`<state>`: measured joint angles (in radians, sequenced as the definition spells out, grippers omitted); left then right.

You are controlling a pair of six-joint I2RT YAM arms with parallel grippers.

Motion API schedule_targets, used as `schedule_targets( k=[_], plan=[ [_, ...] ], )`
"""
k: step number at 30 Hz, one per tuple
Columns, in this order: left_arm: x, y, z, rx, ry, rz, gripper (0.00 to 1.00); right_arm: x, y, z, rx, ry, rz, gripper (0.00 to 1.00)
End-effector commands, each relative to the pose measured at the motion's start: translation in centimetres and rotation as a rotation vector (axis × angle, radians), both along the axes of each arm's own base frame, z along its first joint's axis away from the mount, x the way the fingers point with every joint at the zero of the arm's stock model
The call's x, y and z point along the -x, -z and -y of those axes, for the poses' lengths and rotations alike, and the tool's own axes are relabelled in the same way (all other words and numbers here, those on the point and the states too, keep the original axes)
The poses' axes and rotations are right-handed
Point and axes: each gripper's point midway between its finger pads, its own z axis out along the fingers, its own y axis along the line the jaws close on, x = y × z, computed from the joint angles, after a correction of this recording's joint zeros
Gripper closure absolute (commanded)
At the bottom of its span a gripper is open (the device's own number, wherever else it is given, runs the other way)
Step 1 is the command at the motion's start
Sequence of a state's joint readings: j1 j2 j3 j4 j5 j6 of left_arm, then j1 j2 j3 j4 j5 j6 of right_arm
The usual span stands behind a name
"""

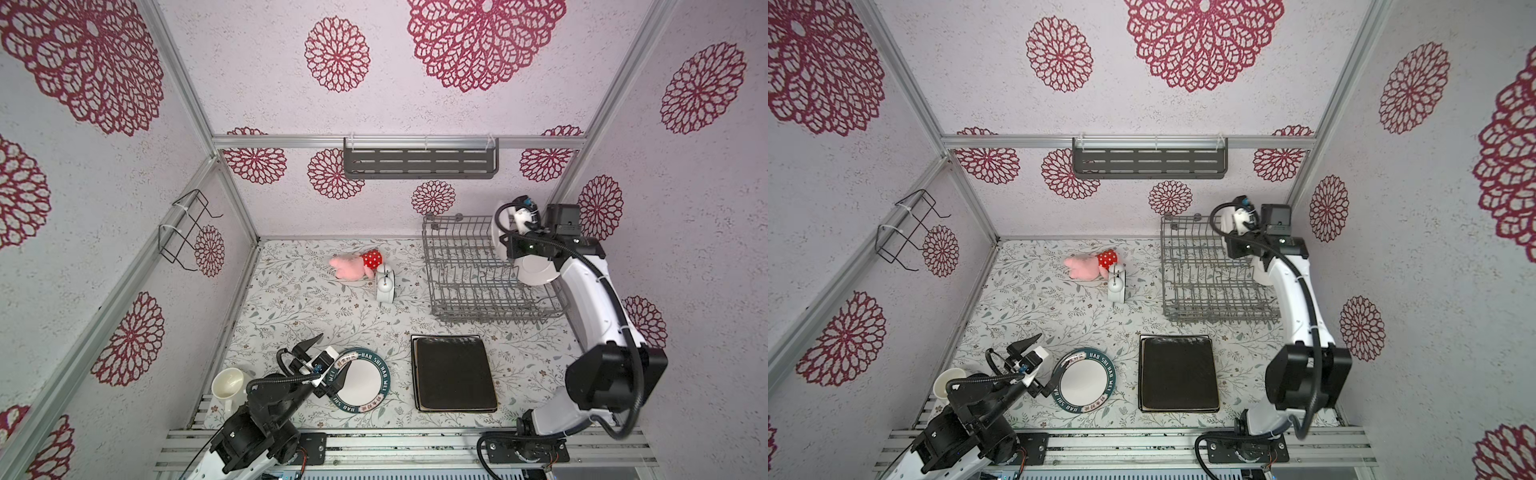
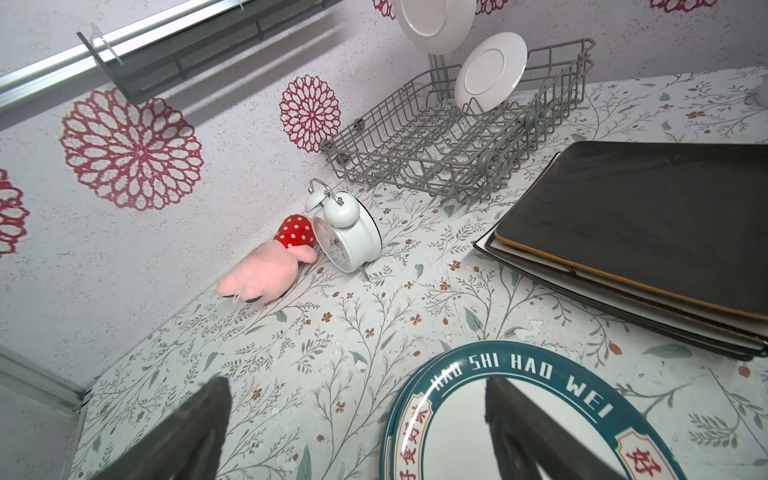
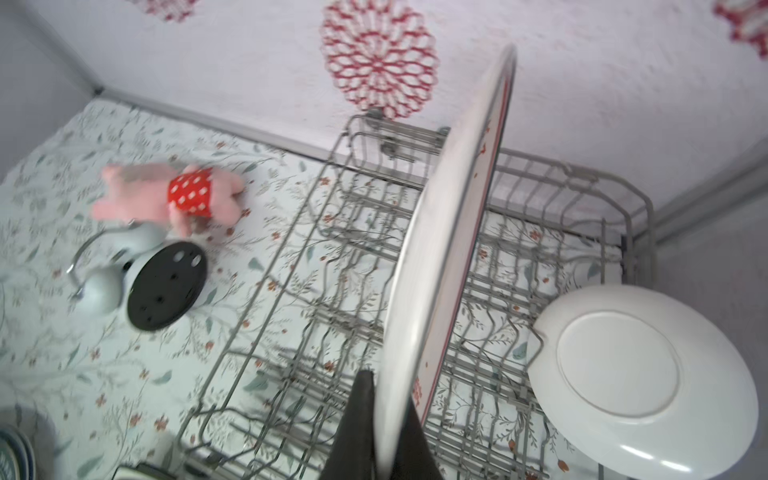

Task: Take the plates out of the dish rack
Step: 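Lift the plate out of the rack and carry it toward the stack, then lower the orange-sunburst plate onto the green-rimmed stack and press it down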

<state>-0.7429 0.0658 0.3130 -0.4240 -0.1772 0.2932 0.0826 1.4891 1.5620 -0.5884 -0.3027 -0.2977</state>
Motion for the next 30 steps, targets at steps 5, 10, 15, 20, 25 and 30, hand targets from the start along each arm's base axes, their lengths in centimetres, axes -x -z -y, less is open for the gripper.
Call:
schedule_targets(
  k=[5, 10, 15, 20, 25, 30],
  plan=[
    [-0.7, -2.7, -1.9, 0.059, -0.094, 0.106, 0.03, 13.0, 0.0, -10.4, 0.278, -0.402, 0.277, 1.0],
    [-0.8, -3.0, -2.3, 0.067, -0.114, 0.114, 0.03, 21.5, 3.4, -15.0, 0.391, -0.578, 0.36, 1.0],
    [-1.0, -2.8, -2.5, 0.062, -0.125, 0.108, 0.03, 26.6, 6.6, -18.4, 0.691, -0.672, 0.528, 1.0],
    [-1.0, -2.9, -2.7, 0.067, -0.133, 0.109, 0.03, 29.5, 10.5, -22.3, 0.906, -0.809, 0.608, 1.0],
    [-0.9, -3.0, -2.6, 0.069, -0.124, 0.109, 0.03, 30.9, 12.0, -25.1, 0.922, -0.864, 0.668, 1.0],
    [-0.7, -2.9, -2.4, 0.066, -0.108, 0.103, 0.03, 31.7, 13.8, -27.6, 0.919, -0.882, 0.721, 1.0]
  ],
)
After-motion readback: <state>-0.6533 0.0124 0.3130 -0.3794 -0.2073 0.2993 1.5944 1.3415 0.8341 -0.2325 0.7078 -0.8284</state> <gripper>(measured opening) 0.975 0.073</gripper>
